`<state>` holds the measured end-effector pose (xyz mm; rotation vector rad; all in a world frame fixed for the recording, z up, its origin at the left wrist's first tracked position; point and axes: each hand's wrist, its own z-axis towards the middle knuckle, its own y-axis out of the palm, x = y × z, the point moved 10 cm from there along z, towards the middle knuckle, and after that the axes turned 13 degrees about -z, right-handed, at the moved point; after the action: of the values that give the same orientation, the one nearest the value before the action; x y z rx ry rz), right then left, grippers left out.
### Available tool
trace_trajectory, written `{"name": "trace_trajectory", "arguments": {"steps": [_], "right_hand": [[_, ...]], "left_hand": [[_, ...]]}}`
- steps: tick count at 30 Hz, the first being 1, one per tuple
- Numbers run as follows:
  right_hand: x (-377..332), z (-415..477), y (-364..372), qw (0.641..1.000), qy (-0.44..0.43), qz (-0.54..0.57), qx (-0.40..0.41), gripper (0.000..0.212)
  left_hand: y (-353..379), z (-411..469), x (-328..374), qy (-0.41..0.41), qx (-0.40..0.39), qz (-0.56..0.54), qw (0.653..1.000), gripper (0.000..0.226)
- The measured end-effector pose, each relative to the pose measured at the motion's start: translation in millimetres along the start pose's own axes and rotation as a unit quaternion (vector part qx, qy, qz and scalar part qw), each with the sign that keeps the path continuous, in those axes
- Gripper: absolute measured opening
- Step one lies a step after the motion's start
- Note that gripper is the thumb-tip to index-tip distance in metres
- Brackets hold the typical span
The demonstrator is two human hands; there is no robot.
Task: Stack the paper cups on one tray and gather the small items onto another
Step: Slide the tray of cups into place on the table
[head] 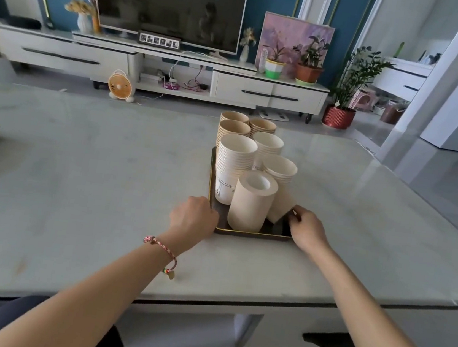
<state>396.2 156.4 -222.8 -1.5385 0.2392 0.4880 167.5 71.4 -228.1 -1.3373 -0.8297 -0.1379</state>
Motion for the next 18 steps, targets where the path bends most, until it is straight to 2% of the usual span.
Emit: {"name": "trace_trajectory", "arguments": {"steps": [6, 18], "right_hand": [[-74.9, -2.6, 41.9, 0.997, -0.069, 0.01, -0.023, 0.032], [-234.1, -45.4, 121.2, 0.979, -0.199, -0.01, -0.051, 0.027]], "left_hand": [[-51.7, 6.3, -70.9, -0.037, 0.031, 0.024, 0.999, 0.018], [-165.6, -15.9, -218.2, -0.148, 0.127, 0.047, 0.98, 0.028]]}}
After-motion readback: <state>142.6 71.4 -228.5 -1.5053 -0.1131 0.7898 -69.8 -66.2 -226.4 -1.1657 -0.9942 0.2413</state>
